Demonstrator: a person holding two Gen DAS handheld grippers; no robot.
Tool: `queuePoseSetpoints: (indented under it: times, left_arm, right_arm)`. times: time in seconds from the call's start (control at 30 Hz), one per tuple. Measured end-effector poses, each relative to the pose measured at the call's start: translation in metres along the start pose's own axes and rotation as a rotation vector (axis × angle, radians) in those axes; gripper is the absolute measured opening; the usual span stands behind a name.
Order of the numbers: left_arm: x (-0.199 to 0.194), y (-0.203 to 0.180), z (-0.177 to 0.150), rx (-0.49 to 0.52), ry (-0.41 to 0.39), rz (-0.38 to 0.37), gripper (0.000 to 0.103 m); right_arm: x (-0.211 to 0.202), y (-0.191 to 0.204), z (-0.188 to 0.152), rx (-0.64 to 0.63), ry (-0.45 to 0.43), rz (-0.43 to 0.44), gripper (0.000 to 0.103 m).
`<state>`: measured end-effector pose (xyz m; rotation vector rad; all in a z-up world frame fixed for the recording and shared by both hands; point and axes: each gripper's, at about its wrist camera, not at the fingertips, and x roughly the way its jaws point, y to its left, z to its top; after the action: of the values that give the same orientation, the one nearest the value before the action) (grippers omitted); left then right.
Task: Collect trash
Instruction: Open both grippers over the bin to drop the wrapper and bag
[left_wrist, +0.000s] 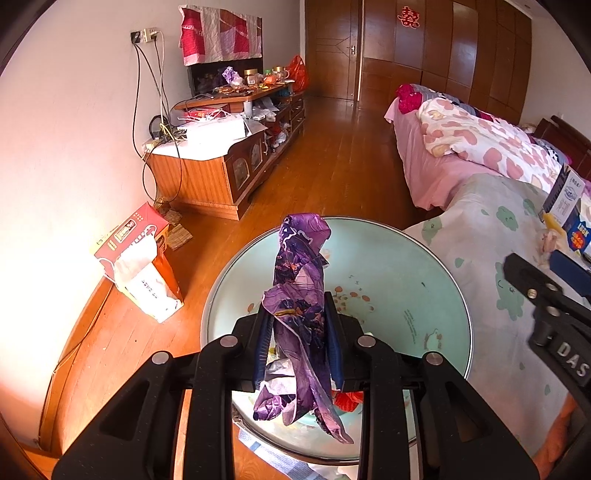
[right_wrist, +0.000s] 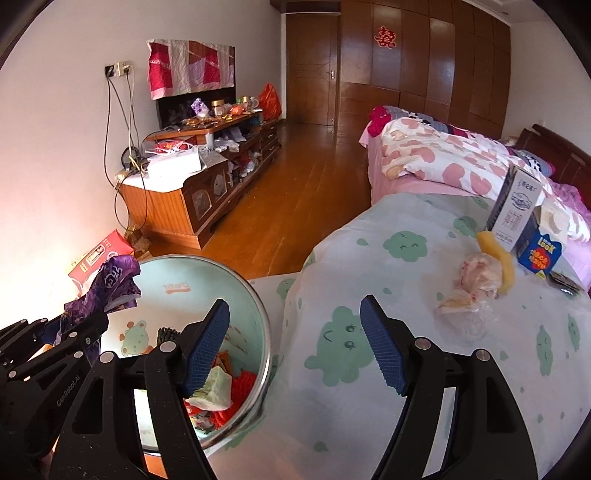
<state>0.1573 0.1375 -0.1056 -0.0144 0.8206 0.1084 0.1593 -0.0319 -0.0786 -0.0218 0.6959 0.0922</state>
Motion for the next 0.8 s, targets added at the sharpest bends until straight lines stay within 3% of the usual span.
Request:
queuePoseSetpoints:
  times: [0.07, 0.23, 0.43, 0.8]
  left_arm:
    - [-0.001, -0.003, -0.001, 0.011, -0.004, 0.005, 0.03]
    - [-0.012, -0.009, 0.0, 0.035, -0.045, 0.028, 0.056]
    - [-0.03, -0.018, 0.002, 0.053, -0.108, 0.057, 0.073]
    - [-0.068, -0.045, 0.0, 0.1, -0.208, 0.071, 0.091]
  right_arm:
    - [-0.009, -0.009, -0.003, 0.017, -0.015, -0.007, 0.073]
    - [-0.025, -0.028, -0.007, 0.057, -0.036, -0.011, 0.073]
    - [-0.045, -0.05, -0.015, 0.098, -0.07, -0.032, 0.073]
    - [-0.073, -0.099, -0.032, 0.173, -0.076, -0.126, 0.073]
